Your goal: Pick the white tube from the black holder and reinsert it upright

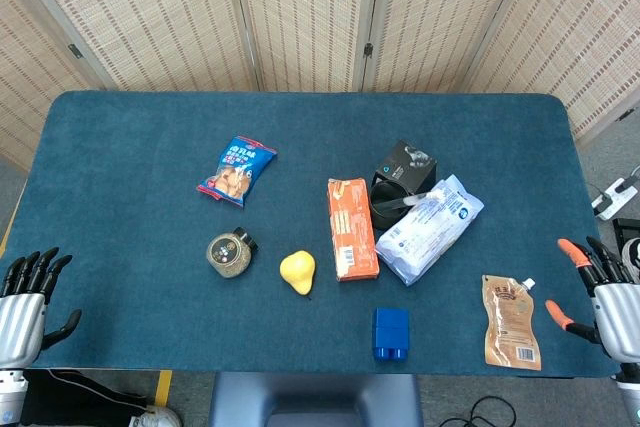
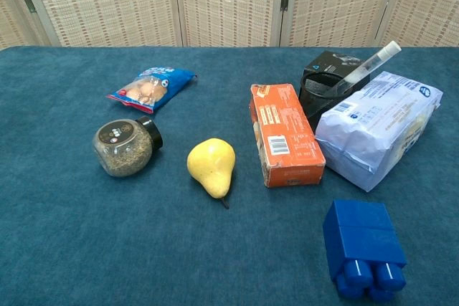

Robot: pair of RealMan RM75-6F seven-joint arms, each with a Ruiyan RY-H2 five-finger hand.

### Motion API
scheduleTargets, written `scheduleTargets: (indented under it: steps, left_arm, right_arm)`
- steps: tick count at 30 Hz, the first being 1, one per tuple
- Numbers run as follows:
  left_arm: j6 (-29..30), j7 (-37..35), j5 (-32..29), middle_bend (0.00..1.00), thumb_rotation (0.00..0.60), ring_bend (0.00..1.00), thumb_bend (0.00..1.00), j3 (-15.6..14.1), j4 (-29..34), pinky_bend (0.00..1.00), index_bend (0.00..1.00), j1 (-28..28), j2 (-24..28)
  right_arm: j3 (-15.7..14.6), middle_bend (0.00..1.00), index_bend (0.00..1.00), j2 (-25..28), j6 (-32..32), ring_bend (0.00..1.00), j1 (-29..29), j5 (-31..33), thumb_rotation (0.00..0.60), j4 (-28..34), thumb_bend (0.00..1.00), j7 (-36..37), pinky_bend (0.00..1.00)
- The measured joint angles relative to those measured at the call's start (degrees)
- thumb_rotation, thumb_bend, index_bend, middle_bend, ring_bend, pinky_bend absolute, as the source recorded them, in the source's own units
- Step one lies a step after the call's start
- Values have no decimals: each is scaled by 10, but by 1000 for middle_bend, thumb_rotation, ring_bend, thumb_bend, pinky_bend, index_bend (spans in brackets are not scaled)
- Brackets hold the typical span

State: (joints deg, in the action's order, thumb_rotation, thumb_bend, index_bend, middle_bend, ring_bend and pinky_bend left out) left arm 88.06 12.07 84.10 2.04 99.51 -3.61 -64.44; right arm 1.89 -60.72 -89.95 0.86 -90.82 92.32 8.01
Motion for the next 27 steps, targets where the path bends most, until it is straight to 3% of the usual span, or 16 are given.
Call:
scheduleTargets:
  steps: [17, 23, 27]
  left_arm:
    - [-26, 22, -9, 112, 600, 55, 322, 5, 11, 93, 176, -14, -6]
    - [-28, 17, -12, 113, 600, 56, 322, 4, 9, 93, 177, -13, -6]
    - [-30, 13, -14, 113, 600, 56, 322, 4, 8, 93, 178, -13, -5]
  right_arm:
    - [8, 247, 117, -2, 60, 122, 29, 27, 600, 12, 186, -5, 137]
    - [28, 291, 178, -1, 110, 135, 59, 61, 600, 30, 304, 6, 144]
    - [53, 310, 241, 3, 154, 137, 87, 110, 600, 44, 308, 14, 146]
